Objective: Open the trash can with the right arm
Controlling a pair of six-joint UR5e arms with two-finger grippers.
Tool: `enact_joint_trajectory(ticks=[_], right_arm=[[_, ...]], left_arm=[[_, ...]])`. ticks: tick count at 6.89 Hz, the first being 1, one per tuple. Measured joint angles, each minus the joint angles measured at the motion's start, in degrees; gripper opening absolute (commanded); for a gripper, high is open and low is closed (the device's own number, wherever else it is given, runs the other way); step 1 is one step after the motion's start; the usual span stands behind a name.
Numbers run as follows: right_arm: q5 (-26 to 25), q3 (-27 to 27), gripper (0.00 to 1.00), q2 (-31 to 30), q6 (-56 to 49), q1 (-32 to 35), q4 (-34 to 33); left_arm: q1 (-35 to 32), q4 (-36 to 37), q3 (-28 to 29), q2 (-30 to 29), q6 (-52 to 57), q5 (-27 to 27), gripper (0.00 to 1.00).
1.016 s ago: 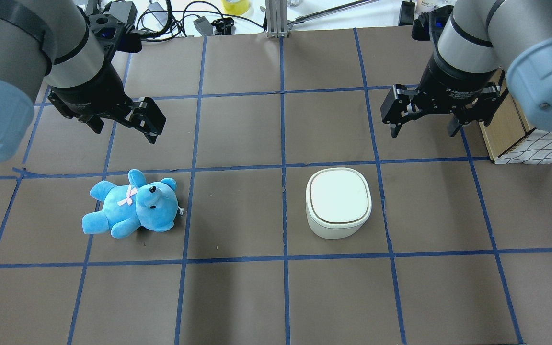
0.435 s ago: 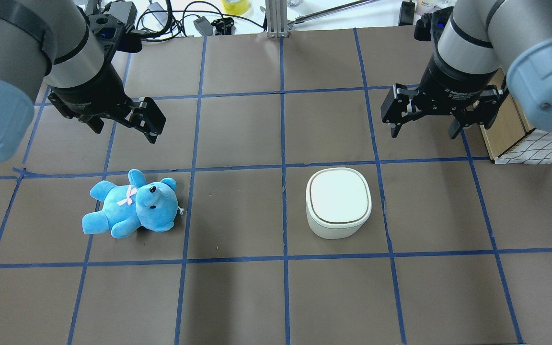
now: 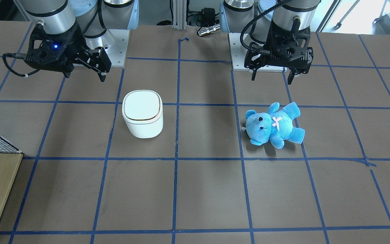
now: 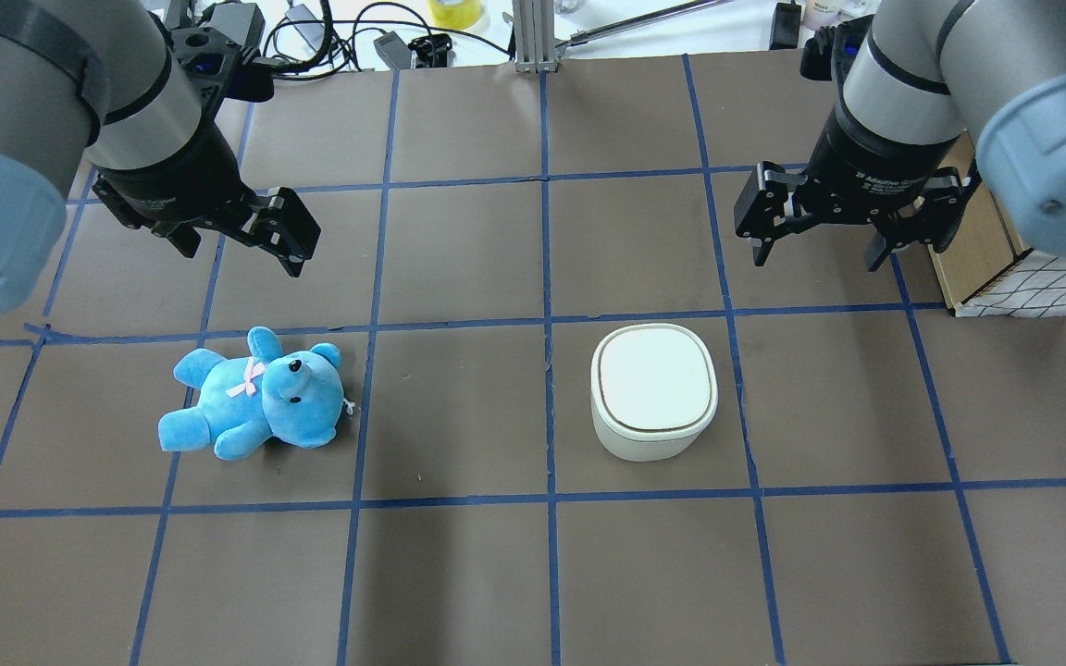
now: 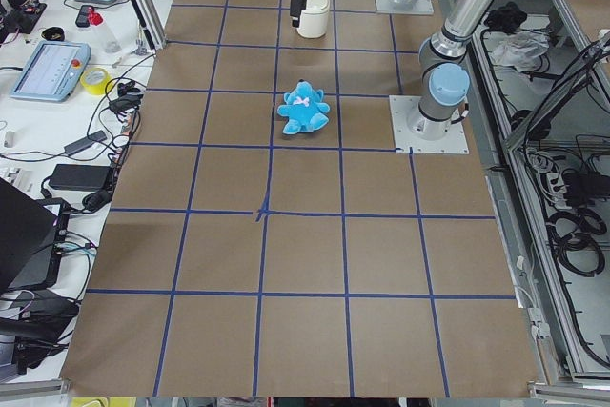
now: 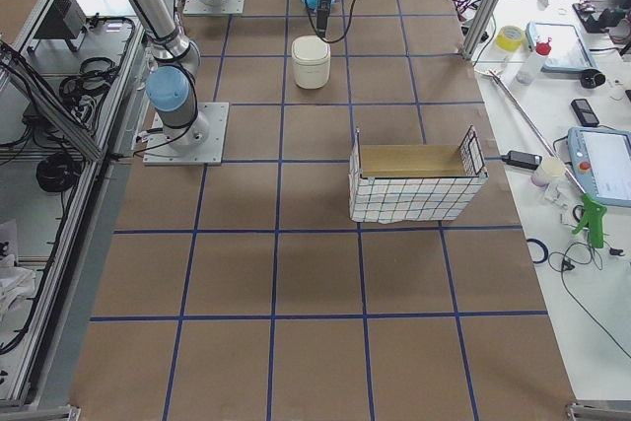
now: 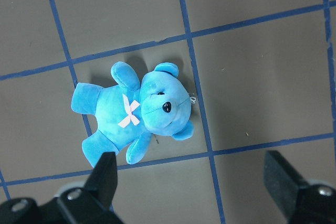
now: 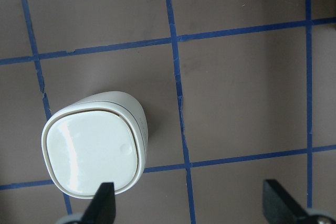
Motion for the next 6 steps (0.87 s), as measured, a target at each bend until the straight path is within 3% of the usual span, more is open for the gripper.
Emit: enact_joint_trajectory(ticks=[3, 4, 6], right_arm=[[0.39, 0.30, 0.10, -0.03, 0.03, 0.19, -0.21], [0.60, 0.43, 0.01, -0.03, 0.02, 0.21, 0.00], [0.80, 0.99, 0.00, -0.03, 0.02, 0.40, 0.54]], left_arm=[[0.00, 0.00, 0.00, 0.00, 0.00, 0.00, 1.00], [0.00, 0.00, 0.00, 0.00, 0.00, 0.00, 1.00], [0.00, 0.00, 0.00, 0.00, 0.00, 0.00, 1.00]])
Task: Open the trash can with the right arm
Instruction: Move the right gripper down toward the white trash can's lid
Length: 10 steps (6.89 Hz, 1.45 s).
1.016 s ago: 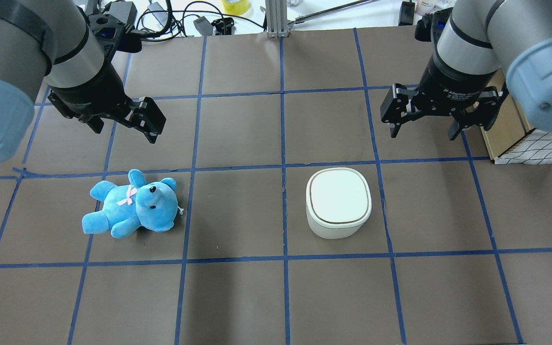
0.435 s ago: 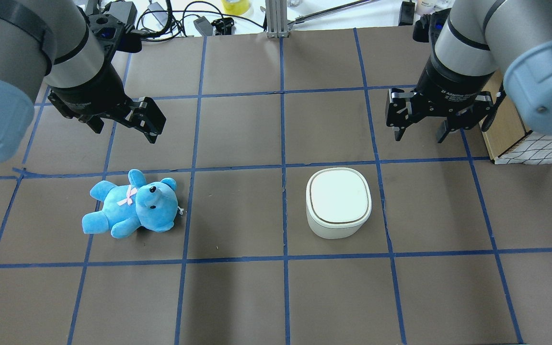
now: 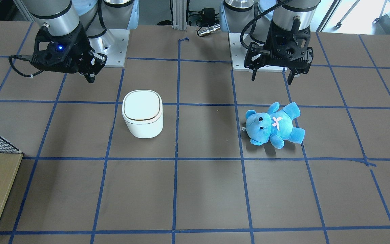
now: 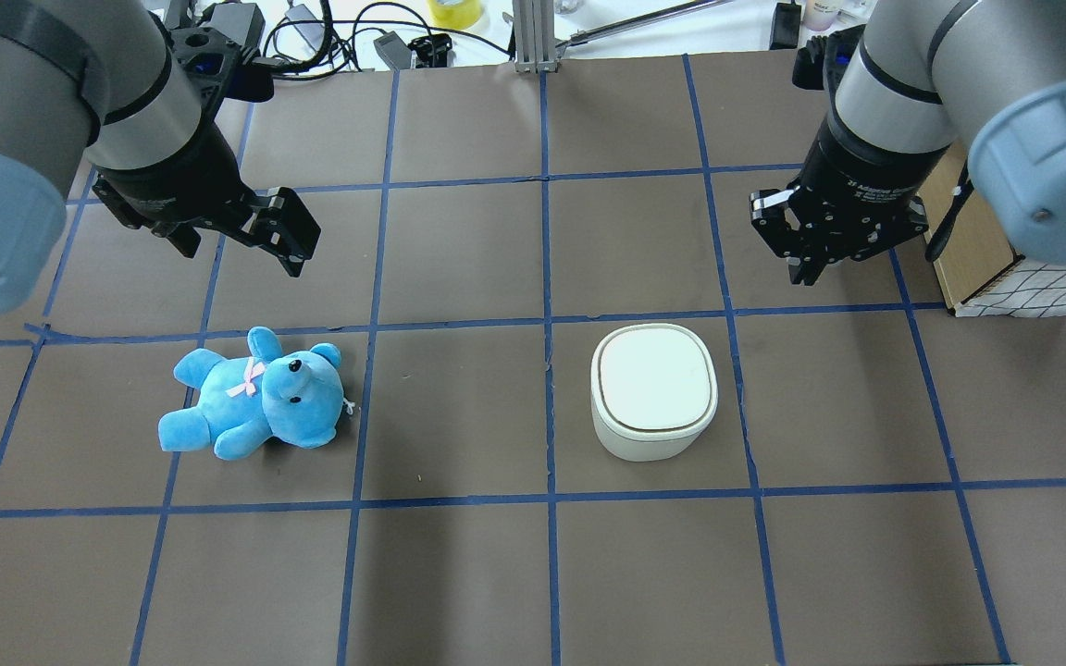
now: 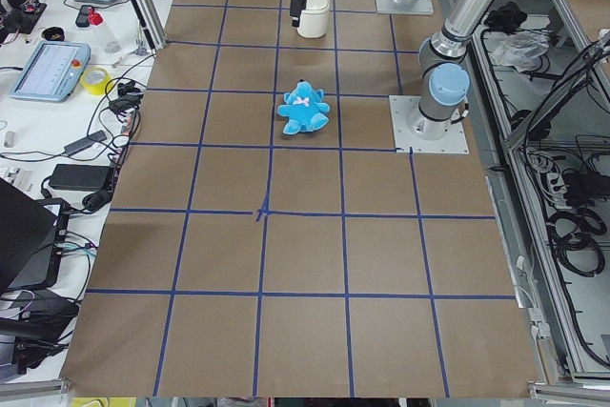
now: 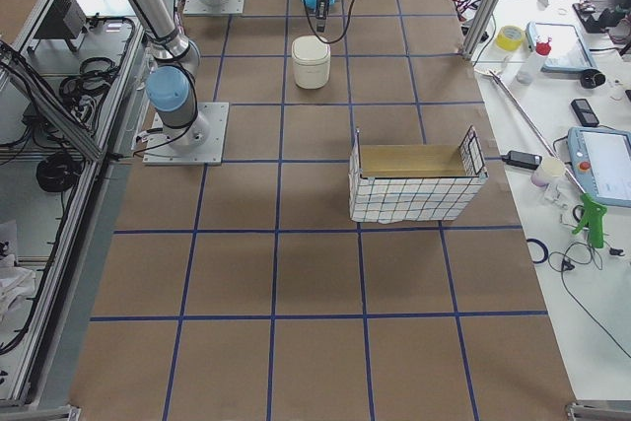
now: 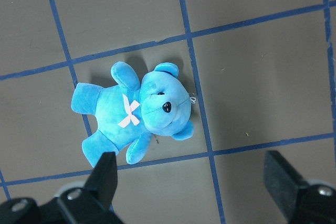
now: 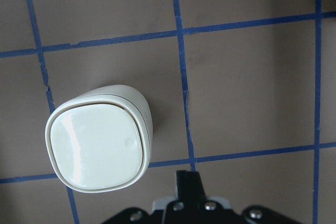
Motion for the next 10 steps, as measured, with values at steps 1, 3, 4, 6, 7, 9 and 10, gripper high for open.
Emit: enact_joint_trajectory(ticks=[1, 3, 4, 6, 7, 9, 10], right_arm=[[0.15, 0.94, 0.00, 0.08, -0.01, 0.14, 0.06], [1.39, 3.04, 0.00, 0.52, -0.08, 0.49, -0.27], [2.71, 4.42, 0.00, 0.75, -0.15, 0.90, -1.13], [3.69, 7.71, 0.00, 2.14, -0.17, 2.05, -5.77], [3.78, 8.73, 0.00, 3.39, -0.16, 2.57, -7.75], [3.88, 10.20, 0.00, 5.58, -0.10, 4.00, -11.63], [3.90, 10.92, 0.00, 6.37, -0.08, 4.43, -13.33]], left_arm=[[0.00, 0.00, 0.00, 0.00, 0.00, 0.00, 1.00], [0.00, 0.00, 0.00, 0.00, 0.00, 0.00, 1.00], [0.00, 0.00, 0.00, 0.00, 0.00, 0.00, 1.00], [0.00, 0.00, 0.00, 0.00, 0.00, 0.00, 1.00], [0.00, 0.00, 0.00, 0.00, 0.00, 0.00, 1.00], [0.00, 0.00, 0.00, 0.00, 0.00, 0.00, 1.00], [0.00, 0.00, 0.00, 0.00, 0.00, 0.00, 1.00]])
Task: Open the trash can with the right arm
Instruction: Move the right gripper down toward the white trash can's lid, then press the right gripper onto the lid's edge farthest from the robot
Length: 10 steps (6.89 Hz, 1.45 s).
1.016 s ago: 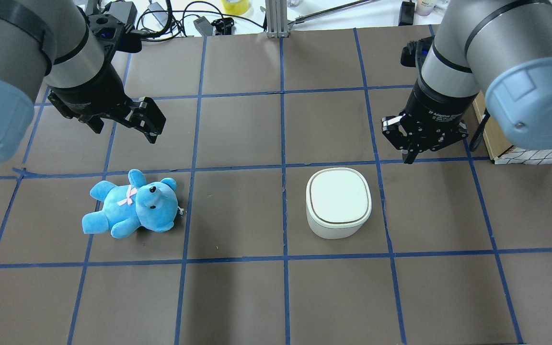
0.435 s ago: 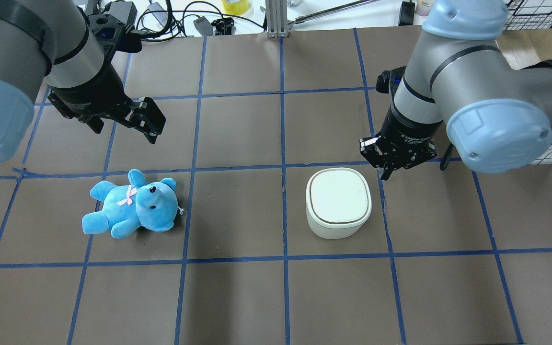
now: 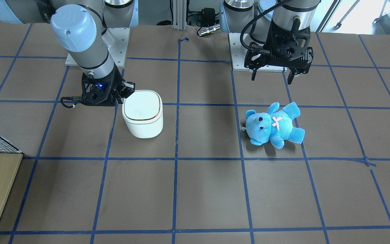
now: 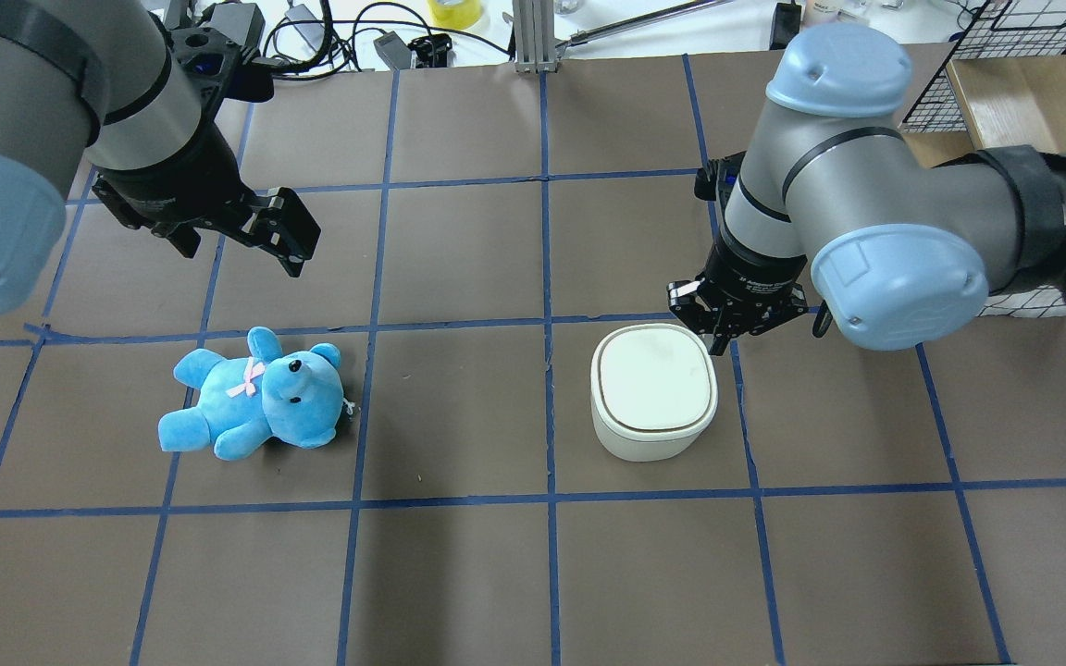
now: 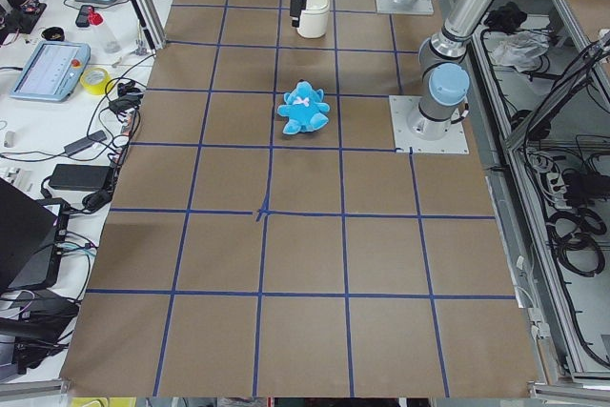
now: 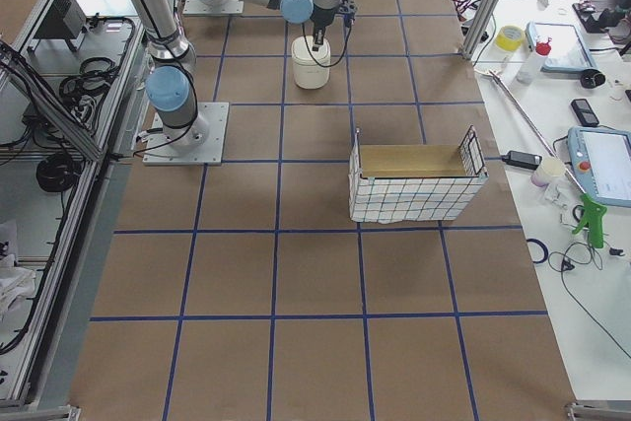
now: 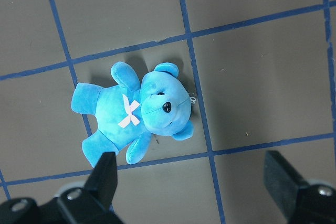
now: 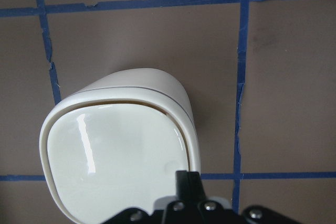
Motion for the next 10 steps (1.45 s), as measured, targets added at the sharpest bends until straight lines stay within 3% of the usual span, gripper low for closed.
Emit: enact_joint_trajectory(ticks=[10], right_arm=[[0.03, 1.22, 0.00, 2.96, 0.01, 0.90, -1.74]], left_arm=[[0.00, 0.00, 0.00, 0.00, 0.00, 0.00, 1.00]])
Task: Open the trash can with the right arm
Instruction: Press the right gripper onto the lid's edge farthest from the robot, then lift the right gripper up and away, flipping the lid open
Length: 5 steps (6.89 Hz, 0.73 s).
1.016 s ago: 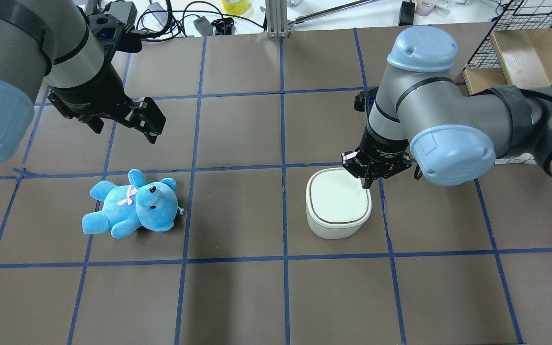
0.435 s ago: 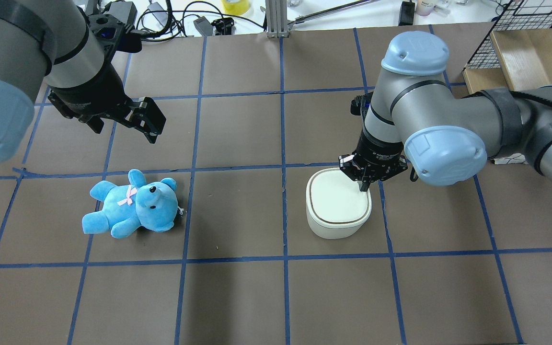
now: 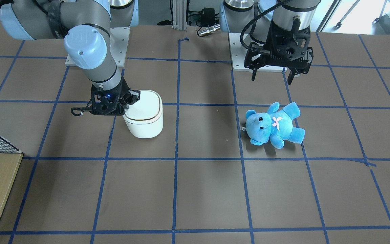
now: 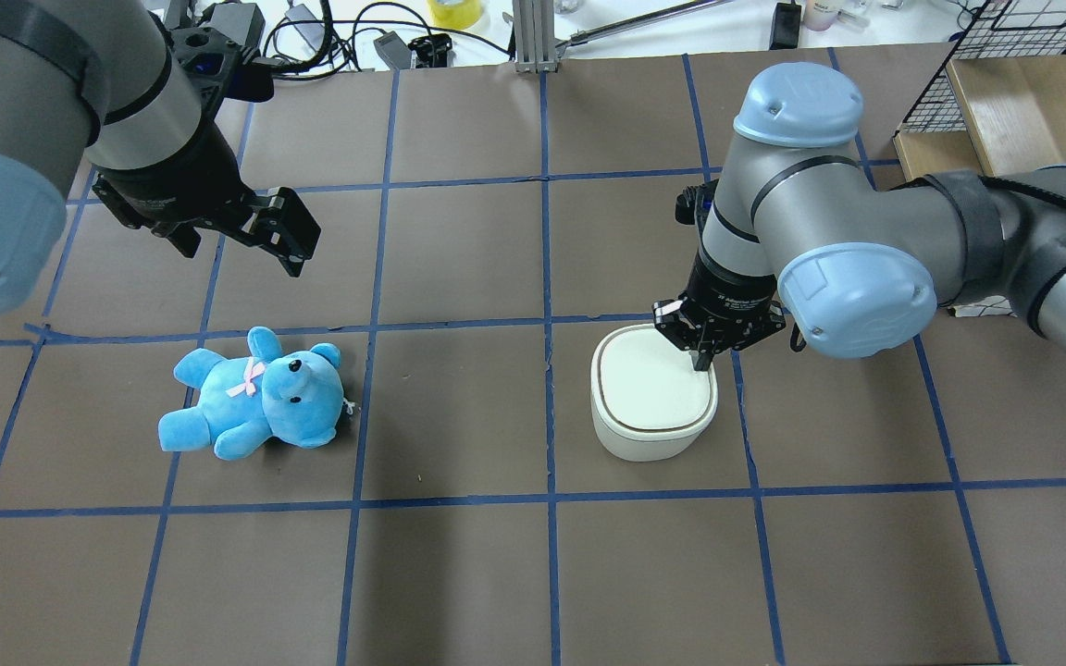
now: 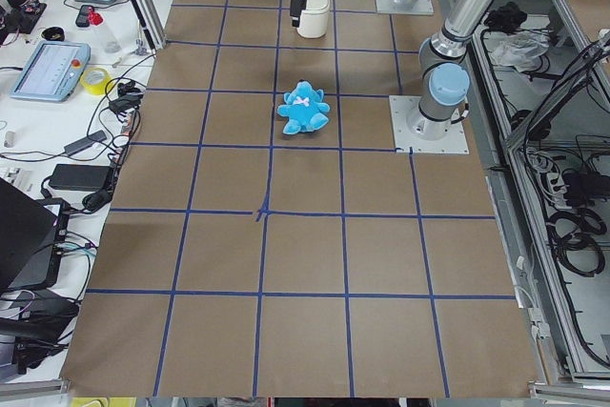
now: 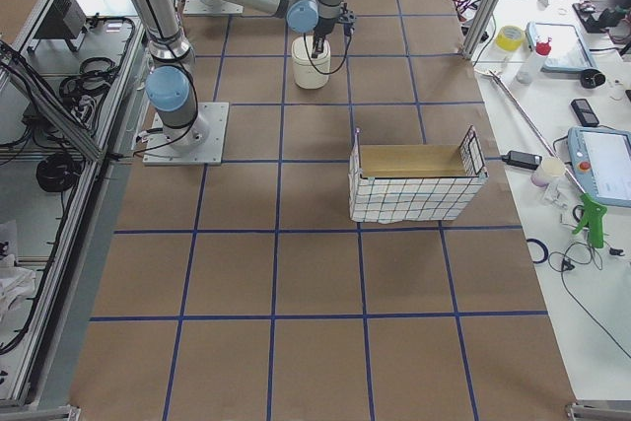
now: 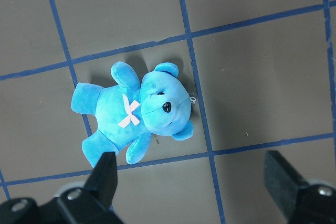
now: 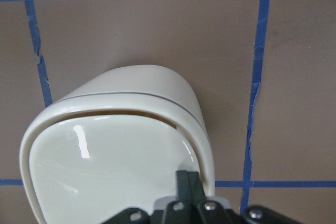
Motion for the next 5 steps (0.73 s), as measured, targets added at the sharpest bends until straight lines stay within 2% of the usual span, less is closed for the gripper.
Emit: enact_joint_trajectory(ticks=[5], right_arm=[[0.07, 0.03, 0.00, 0.59, 0.02, 0.01, 0.00]], left_arm=[[0.00, 0.00, 0.00, 0.00, 0.00, 0.00, 1.00]])
